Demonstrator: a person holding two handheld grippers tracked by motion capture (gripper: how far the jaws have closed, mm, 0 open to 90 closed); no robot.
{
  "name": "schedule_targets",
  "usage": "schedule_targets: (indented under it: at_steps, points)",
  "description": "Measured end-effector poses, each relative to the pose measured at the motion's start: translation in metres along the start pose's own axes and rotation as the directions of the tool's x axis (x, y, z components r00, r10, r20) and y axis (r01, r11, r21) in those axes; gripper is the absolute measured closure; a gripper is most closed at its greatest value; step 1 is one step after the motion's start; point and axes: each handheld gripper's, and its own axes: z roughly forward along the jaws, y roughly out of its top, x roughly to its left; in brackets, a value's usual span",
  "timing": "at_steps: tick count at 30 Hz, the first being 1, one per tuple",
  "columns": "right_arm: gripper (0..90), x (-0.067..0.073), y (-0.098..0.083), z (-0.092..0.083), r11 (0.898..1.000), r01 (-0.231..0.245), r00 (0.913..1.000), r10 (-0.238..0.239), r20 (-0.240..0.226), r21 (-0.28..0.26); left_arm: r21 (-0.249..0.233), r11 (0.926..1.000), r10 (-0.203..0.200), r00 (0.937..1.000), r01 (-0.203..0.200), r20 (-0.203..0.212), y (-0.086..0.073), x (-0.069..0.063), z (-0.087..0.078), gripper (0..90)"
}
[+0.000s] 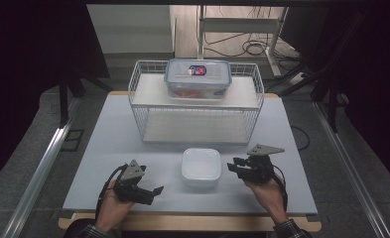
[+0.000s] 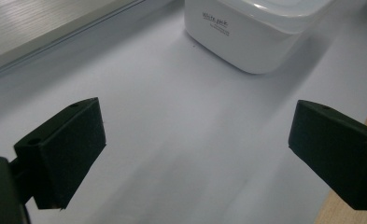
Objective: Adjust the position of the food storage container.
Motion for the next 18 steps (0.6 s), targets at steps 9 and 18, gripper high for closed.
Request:
schedule_targets:
  at_steps: [9, 18]
  points:
    - [29.1, 0.001, -0.004, -0.006, 0.999, 0.031, 0.9995, -0.031, 0.01, -0.018, 0.01, 0.9999, 0.005, 1.0, -0.005, -0.008, -0.001, 0.001, 0.0, 3.6]
    - [12.5, 0.006, -0.011, 0.0, 0.999, 0.045, 0.999, -0.045, 0.002, -0.006, 0.018, 0.9998, -0.007, 1.0, 0.007, 0.0, -0.002, 0.002, 0.002, 3.3]
